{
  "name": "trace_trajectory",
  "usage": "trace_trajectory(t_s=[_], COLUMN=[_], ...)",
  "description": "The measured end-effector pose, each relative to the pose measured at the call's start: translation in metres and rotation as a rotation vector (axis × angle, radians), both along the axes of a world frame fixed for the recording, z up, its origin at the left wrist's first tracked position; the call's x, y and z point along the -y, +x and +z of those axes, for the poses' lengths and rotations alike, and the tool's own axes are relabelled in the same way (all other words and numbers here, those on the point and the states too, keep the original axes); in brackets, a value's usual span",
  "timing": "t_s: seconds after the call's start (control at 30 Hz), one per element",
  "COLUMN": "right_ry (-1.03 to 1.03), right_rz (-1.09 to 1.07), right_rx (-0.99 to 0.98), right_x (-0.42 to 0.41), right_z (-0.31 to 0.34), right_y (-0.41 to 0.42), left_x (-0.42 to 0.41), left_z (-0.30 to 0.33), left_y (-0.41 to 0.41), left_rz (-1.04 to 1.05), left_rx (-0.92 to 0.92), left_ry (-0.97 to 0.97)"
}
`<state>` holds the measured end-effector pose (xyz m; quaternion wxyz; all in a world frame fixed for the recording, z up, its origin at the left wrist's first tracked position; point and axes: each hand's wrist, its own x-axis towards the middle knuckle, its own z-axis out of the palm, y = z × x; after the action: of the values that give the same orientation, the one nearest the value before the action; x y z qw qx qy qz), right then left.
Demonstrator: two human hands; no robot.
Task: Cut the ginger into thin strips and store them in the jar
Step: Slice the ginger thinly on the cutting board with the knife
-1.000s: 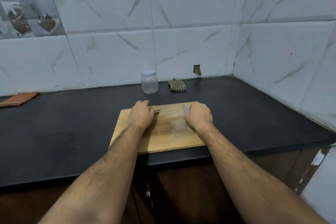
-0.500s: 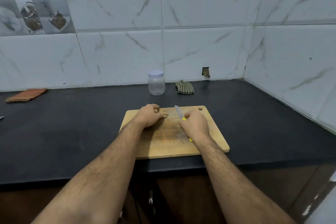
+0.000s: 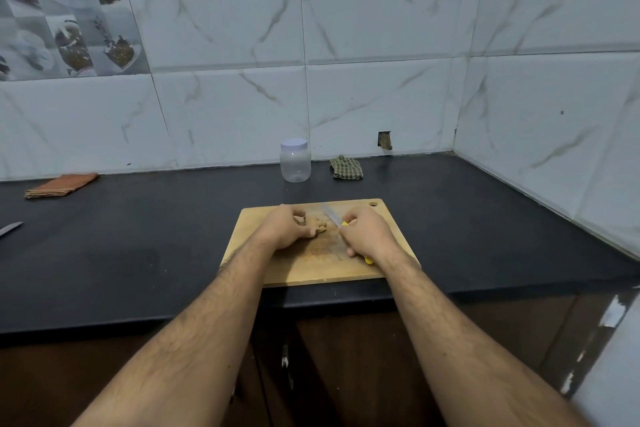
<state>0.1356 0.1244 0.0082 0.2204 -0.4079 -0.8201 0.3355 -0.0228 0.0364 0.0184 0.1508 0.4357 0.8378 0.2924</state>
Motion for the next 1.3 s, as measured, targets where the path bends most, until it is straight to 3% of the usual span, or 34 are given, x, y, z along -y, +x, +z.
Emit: trace_trajectory(t_s=[0.53, 0.87, 1.13, 1.3], right_ry=[0.221, 0.263, 0.298, 0.289], right_rz=[-0.014, 0.004, -0.004, -0.009], right_rx=[0.199, 0.311, 0.335, 0.328], right_x=[0.015, 0.017, 0.019, 0.021], right_z=[-0.004, 0.003, 0.008, 0.008], right_y=[-0.007, -0.011, -0.008, -0.007], left_x=[0.003, 0.001, -0.001, -0.001], left_z=[-0.023, -0.031, -0.03, -0.03], left_y=[-0.007, -0.003, 0.002, -0.001], left_rz=[-0.015, 0.013, 0.092, 0.06], left_rx=[0.197, 0.176, 0.037, 0.089], left_ry=[0.175, 0.232, 0.223, 0.208])
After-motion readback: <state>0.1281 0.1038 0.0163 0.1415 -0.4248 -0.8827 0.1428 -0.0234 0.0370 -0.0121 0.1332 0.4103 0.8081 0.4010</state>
